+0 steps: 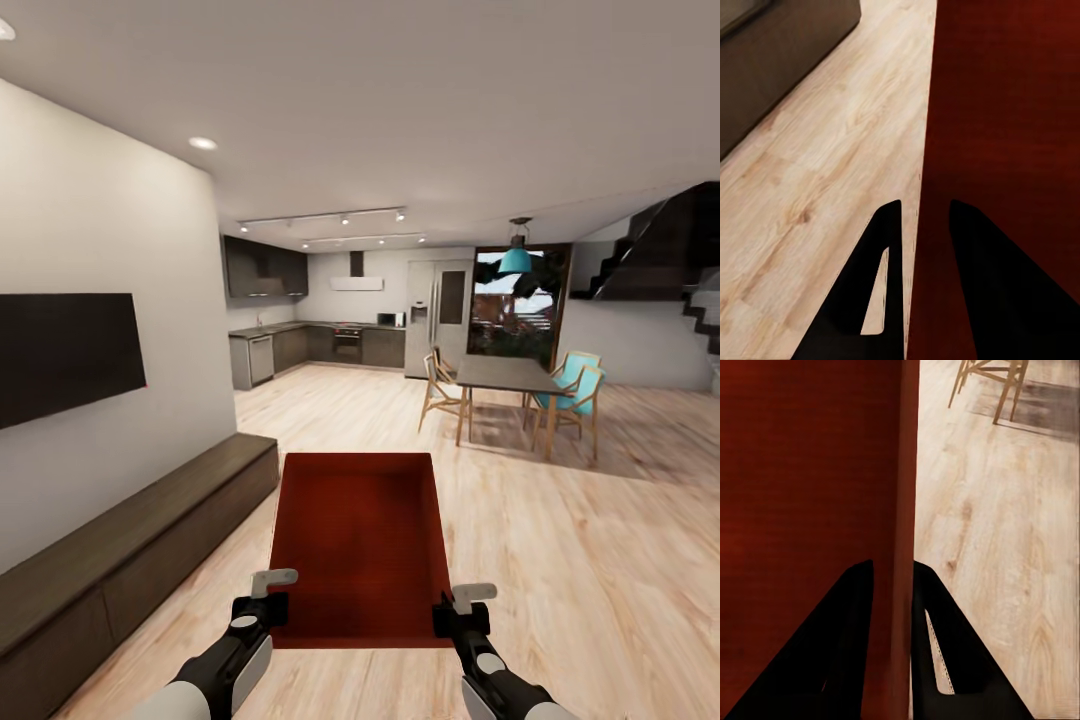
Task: Move the two storage containers from the living room to the garage. In the garage, place one container on the floor and stack the other container on top of it (either order is fine).
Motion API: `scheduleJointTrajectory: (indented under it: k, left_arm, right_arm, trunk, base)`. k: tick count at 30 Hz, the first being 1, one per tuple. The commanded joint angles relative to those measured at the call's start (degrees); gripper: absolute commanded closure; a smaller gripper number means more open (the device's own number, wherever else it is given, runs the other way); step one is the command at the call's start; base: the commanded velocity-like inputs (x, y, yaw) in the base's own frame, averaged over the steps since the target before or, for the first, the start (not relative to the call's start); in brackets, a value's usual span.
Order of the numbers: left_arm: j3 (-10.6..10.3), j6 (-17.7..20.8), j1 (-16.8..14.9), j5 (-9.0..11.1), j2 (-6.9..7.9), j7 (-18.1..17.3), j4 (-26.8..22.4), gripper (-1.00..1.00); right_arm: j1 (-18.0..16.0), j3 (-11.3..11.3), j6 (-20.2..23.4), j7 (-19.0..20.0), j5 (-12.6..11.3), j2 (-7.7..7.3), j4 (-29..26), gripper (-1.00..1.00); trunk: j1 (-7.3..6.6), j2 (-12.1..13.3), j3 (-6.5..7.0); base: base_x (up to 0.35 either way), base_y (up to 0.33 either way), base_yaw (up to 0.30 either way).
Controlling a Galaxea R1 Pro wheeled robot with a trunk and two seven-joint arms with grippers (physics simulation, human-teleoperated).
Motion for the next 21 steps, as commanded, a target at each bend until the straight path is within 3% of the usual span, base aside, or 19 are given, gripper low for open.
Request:
scheduleJointTrajectory:
  k: [1,21]
  left_arm:
    - [0.21,0.12,0.01,0.71,0.45,0.68,0.04,1.00]
    - [0.21,0.18,0.01,0.71,0.43,0.74,0.04,1.00]
  right_arm:
    - [-0.06,-1.58,-0.24,-0.66,0.06,-0.20,-0.13,1.00]
    - [-0.06,-1.58,-0.24,-0.66,0.06,-0.20,-0.13,1.00]
  trunk:
    - [0.01,-0.03,-0.01]
    - [0.01,-0.03,-0.01]
  base:
    - [0.000,0.000,-0.283]
    - [0.000,0.000,-0.283]
